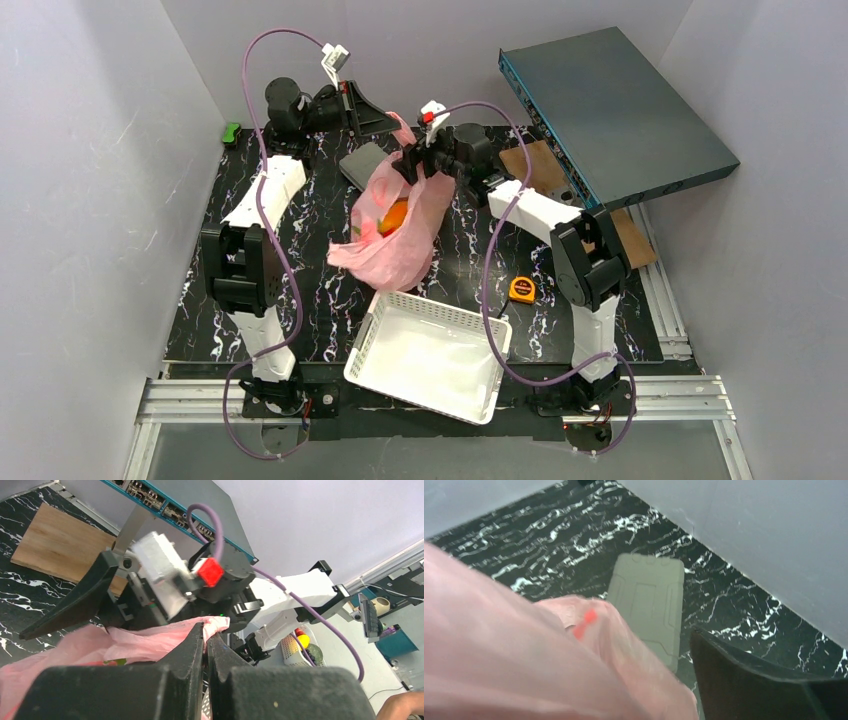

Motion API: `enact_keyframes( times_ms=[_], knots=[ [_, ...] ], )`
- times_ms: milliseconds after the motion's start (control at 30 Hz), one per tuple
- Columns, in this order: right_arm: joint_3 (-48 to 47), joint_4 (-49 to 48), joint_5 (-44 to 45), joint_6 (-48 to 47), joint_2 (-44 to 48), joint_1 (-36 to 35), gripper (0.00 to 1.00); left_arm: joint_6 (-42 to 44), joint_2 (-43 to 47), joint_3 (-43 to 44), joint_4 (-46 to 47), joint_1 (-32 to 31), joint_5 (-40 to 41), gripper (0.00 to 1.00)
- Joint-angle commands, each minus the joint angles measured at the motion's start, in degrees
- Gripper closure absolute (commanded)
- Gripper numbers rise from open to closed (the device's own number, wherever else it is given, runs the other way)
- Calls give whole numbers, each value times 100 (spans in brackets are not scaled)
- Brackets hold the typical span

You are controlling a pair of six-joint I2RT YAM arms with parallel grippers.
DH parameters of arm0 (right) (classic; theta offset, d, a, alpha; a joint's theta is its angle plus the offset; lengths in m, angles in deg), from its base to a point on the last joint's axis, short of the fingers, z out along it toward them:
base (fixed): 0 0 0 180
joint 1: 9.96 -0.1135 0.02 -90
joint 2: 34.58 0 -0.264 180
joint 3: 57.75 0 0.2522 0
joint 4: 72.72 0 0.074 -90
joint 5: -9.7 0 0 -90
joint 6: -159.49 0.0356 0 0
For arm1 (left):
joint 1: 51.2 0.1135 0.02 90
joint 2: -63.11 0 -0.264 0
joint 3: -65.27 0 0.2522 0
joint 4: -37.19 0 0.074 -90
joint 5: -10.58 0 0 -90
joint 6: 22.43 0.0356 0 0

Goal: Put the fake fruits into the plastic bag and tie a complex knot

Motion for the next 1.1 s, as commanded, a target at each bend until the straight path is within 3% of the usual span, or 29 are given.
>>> enact_keyframes(
  times_ms=[0,100,233,367,433,533,600,700,733,767,867,900,1067],
  knots=[
    [230,-240,75,-189,-200,197,21,-125,387,321,181,77,-171,100],
    [375,-225,-140,-214,-345,198,38,-111,331,389,113,149,-173,100],
    [617,-36,-303,-354,-369,198,74,49,237,593,-79,288,-129,100],
    [1385,42,-297,-445,137,194,95,495,-20,998,-456,589,26,100],
    [1773,133,-104,-367,448,189,99,1015,-176,1362,-960,719,180,100],
    [2060,170,390,30,827,189,99,2694,-319,1840,-2637,790,738,100],
    [1899,498,733,498,935,190,99,3648,-557,2277,-3599,770,1133,100],
    [1462,924,1130,1141,966,189,99,4242,-1051,3017,-4759,723,1258,100],
    [1274,1054,1261,1322,942,183,99,4249,-1096,3082,-4903,720,1196,91],
    [1097,1210,1438,1546,896,181,99,4254,-1027,3052,-5046,723,1147,74],
    [628,1814,1912,2026,770,159,99,4474,-463,2546,-5553,733,781,8],
    [550,1937,1991,2139,738,146,99,4649,-184,2248,-5808,738,620,3],
    [501,2102,2205,2377,703,117,99,6229,1110,685,-7571,742,293,2]
  ],
)
